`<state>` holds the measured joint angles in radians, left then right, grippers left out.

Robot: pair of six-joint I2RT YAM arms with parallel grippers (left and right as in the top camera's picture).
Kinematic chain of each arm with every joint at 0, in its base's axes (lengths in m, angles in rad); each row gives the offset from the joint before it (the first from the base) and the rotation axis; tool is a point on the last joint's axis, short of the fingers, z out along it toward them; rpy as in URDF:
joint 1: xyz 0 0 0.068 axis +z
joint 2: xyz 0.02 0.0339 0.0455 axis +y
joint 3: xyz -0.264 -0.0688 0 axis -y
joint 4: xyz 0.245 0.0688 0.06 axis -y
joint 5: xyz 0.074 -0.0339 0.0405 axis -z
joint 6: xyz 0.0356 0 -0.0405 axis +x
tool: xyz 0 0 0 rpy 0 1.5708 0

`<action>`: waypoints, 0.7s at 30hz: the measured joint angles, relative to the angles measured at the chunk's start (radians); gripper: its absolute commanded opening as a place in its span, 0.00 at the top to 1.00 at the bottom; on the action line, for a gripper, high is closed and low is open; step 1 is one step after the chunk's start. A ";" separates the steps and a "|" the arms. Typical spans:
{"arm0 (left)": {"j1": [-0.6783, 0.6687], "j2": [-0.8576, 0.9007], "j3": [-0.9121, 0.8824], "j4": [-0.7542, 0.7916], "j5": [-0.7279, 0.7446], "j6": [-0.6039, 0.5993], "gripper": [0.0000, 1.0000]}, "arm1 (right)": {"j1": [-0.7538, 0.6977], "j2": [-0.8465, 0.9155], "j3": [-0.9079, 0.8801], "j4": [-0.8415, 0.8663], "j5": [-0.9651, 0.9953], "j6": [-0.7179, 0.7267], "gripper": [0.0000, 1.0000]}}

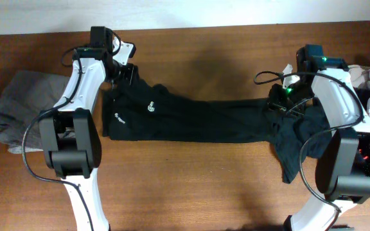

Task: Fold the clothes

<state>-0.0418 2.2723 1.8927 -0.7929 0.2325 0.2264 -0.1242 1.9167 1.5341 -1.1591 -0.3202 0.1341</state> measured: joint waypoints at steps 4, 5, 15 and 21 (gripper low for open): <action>0.000 0.000 0.000 -0.019 -0.006 0.002 0.52 | 0.000 0.000 0.000 0.000 0.000 0.000 0.58; 0.000 0.000 0.000 -0.023 -0.005 0.003 0.52 | 0.000 0.000 0.000 0.000 0.000 -0.001 0.58; -0.023 0.001 0.000 -0.063 -0.018 0.092 0.99 | 0.000 0.000 0.000 0.002 0.000 -0.001 0.58; -0.025 0.001 0.002 -0.095 -0.079 0.064 1.00 | 0.000 0.000 0.000 0.000 0.000 0.000 0.58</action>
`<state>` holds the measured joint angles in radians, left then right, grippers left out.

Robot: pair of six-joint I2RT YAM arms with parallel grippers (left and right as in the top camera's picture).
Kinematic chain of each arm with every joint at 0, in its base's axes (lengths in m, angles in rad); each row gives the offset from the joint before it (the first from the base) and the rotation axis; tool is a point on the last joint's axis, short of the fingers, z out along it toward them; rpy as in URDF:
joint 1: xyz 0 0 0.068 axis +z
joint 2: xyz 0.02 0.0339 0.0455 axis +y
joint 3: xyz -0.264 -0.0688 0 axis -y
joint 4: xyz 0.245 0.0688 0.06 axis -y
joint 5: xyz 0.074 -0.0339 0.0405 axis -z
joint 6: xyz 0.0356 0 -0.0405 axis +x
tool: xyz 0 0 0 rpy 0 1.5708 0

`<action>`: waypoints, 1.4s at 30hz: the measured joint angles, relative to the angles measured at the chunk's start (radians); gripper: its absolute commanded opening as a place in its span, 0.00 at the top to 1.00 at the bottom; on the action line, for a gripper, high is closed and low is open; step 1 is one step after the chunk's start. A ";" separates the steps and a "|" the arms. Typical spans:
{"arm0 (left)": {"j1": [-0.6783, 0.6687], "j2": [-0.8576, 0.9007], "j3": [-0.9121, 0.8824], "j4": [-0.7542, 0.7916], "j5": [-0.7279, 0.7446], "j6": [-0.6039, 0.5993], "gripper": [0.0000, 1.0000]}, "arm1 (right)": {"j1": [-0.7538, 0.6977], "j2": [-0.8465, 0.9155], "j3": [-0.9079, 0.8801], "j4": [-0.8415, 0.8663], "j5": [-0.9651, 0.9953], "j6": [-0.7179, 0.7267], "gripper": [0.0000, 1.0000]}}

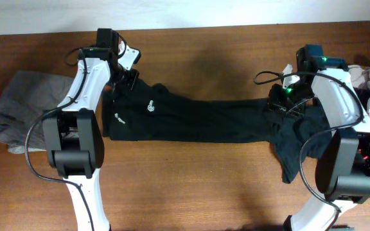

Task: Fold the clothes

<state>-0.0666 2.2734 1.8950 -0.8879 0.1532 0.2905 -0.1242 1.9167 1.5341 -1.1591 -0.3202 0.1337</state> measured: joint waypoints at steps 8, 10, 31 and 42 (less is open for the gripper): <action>0.037 -0.041 0.013 -0.165 -0.021 -0.102 0.99 | 0.000 0.000 0.000 0.000 0.000 -0.003 0.58; 0.047 -0.070 0.014 -0.215 -0.011 -0.116 0.99 | 0.000 0.000 0.000 0.000 0.000 -0.003 0.58; 0.048 -0.120 0.021 -0.553 0.028 -0.141 0.78 | 0.000 0.000 0.000 0.000 0.000 -0.003 0.58; 0.048 -0.120 0.016 -0.608 -0.085 -0.164 0.99 | 0.000 0.000 0.000 -0.001 0.000 -0.002 0.58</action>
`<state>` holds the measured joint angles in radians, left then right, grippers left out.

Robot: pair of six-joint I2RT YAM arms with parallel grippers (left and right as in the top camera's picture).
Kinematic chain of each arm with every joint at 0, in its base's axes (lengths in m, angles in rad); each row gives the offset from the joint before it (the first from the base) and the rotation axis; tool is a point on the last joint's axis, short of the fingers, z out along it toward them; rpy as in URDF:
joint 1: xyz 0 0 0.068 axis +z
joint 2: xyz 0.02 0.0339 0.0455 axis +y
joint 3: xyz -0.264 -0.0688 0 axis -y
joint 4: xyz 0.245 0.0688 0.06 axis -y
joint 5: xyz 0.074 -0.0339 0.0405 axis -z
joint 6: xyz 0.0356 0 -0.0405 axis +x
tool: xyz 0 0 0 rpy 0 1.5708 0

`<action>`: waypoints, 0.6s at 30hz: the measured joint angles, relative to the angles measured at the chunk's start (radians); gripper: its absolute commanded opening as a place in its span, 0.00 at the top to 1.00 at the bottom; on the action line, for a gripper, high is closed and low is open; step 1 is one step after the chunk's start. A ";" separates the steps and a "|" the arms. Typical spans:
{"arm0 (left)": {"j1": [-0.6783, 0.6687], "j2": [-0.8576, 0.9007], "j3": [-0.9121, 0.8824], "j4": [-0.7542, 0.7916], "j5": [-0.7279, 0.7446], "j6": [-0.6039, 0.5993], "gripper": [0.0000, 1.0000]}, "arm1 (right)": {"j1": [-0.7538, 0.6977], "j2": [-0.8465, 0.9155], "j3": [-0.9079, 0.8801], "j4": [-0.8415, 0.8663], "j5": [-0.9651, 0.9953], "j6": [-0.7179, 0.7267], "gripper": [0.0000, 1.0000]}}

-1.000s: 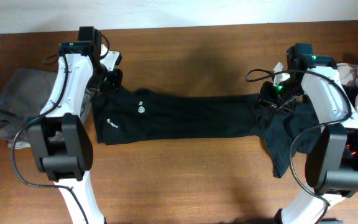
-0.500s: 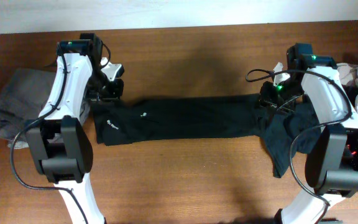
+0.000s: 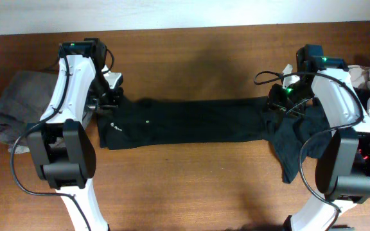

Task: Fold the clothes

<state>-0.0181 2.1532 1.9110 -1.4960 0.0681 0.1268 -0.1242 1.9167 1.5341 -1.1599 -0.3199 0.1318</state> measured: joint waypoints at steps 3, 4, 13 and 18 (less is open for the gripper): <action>0.000 0.000 -0.002 -0.023 -0.034 -0.020 0.99 | 0.000 0.000 0.000 0.000 0.000 0.000 0.58; 0.000 0.000 -0.002 -0.024 -0.044 -0.027 0.99 | 0.000 0.000 0.000 0.000 0.000 -0.001 0.58; 0.000 -0.006 0.012 -0.013 -0.090 -0.076 0.86 | 0.000 0.000 0.000 0.000 0.000 0.000 0.57; 0.000 -0.037 0.032 -0.003 -0.119 -0.095 0.84 | 0.000 0.000 0.000 0.001 0.000 -0.001 0.58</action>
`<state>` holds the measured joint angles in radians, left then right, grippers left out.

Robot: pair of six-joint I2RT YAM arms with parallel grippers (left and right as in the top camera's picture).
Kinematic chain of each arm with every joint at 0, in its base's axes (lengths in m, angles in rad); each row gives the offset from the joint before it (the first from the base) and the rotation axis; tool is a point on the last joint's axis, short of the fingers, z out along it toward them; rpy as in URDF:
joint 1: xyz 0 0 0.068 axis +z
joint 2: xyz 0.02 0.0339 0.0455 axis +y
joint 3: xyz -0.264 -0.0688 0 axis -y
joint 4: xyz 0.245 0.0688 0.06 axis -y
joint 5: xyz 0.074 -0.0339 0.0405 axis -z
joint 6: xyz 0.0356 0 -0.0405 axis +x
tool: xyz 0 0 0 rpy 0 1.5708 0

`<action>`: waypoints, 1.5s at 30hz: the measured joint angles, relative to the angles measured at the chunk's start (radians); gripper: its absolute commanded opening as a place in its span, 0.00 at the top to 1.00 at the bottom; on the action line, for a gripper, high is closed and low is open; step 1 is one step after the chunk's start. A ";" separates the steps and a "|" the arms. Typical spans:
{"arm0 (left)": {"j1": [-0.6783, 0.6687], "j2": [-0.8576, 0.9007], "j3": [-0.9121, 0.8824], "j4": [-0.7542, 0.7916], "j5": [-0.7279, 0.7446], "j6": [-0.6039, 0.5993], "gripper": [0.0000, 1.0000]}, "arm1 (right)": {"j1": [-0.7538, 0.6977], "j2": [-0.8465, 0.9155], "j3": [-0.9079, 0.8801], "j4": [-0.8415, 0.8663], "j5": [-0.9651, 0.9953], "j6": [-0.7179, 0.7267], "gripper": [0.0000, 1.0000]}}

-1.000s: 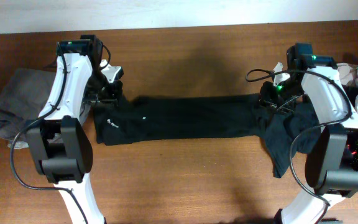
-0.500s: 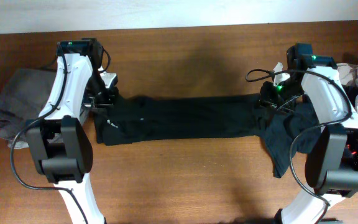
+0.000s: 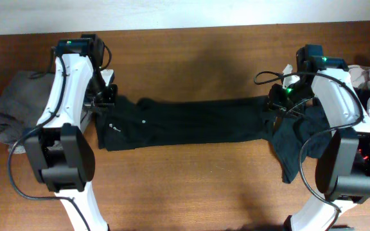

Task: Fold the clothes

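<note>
Black trousers (image 3: 191, 122) lie stretched left to right across the wooden table (image 3: 191, 186). The waist end with small white marks (image 3: 117, 128) is at the left; the other end bunches and hangs toward the front at the right (image 3: 291, 151). My left gripper (image 3: 106, 97) sits at the waist's far corner, apparently shut on the fabric. My right gripper (image 3: 279, 102) sits at the far edge of the right end, seemingly pinching the cloth. The fingers are hard to make out from above.
A grey garment (image 3: 15, 112) lies in a heap at the left edge of the table. Pale crumpled clothes are piled at the right edge behind my right arm. Both arm bases stand at the front corners.
My left gripper has shifted slightly further left with the waist corner, drawing the trousers a little tauter. The right arm has stayed where it was.
My left gripper was at the waist's far corner, with a fold of cloth bulging toward the back. By 0.6 s ago it stood further left and nearer the front, and the waist lay flatter. The trousers now lie longer and straighter; the right gripper stayed still.
</note>
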<state>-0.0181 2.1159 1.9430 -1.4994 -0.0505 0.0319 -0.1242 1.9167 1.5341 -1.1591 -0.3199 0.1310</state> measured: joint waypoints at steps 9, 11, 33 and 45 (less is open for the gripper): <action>0.000 -0.023 0.001 0.123 0.049 -0.007 0.93 | 0.003 0.000 0.000 0.031 0.000 0.000 0.69; -0.005 -0.023 0.001 0.199 0.107 0.002 0.96 | 0.011 0.000 0.000 0.049 0.000 0.005 0.73; -0.123 0.054 -0.211 0.200 0.153 -0.031 0.99 | 0.181 0.033 0.000 0.151 0.039 0.143 0.77; -0.123 0.054 -0.212 0.224 0.117 -0.041 0.99 | 0.181 0.064 -0.148 0.322 0.063 0.172 0.82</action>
<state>-0.1410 2.1696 1.7313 -1.2755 0.0666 -0.0093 0.0566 1.9808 1.3857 -0.8371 -0.2565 0.3031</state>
